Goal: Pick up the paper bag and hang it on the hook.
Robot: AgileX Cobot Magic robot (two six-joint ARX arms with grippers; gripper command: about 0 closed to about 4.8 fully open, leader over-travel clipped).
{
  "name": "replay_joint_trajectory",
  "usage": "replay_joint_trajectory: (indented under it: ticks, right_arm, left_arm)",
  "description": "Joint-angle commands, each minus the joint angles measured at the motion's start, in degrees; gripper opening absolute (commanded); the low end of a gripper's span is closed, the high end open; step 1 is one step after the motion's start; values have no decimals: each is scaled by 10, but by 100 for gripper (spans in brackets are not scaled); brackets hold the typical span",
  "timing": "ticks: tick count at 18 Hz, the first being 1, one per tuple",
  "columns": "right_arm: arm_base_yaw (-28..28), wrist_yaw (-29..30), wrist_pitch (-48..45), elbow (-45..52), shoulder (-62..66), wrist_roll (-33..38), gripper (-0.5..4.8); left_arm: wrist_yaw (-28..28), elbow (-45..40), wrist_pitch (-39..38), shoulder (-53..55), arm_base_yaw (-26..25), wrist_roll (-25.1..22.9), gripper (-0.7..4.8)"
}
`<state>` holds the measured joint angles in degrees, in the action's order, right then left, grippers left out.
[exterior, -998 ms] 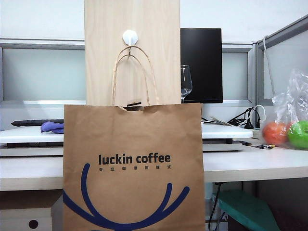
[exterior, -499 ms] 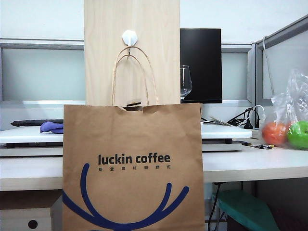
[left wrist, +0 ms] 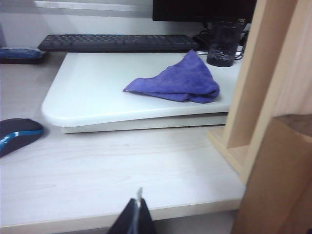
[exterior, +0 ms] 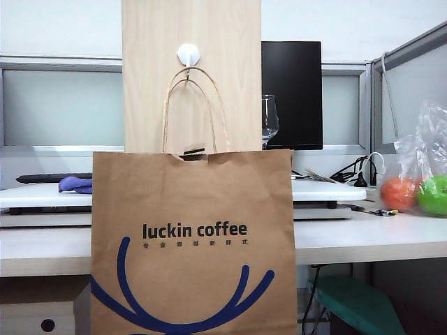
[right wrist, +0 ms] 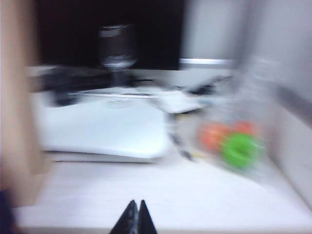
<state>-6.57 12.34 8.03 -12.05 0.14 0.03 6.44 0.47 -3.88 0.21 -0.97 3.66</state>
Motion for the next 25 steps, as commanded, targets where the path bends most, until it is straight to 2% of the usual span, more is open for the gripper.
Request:
replay_joint_trajectory:
  ticks: [1, 5, 13, 25]
  right_arm:
    - [15, -27, -2, 15, 0, 13, 1]
    - [38, -50, -30, 48, 0, 13, 1]
    - [64, -50, -100, 118, 0, 13, 1]
    - [63, -48, -111, 118, 0, 10, 1]
  left_arm:
    - [2, 1, 5, 0, 0, -2, -5]
    - [2, 1, 5, 0, 0, -2, -5]
    - [2, 1, 5, 0, 0, -2, -5]
    - [2, 1, 5, 0, 0, -2, -6]
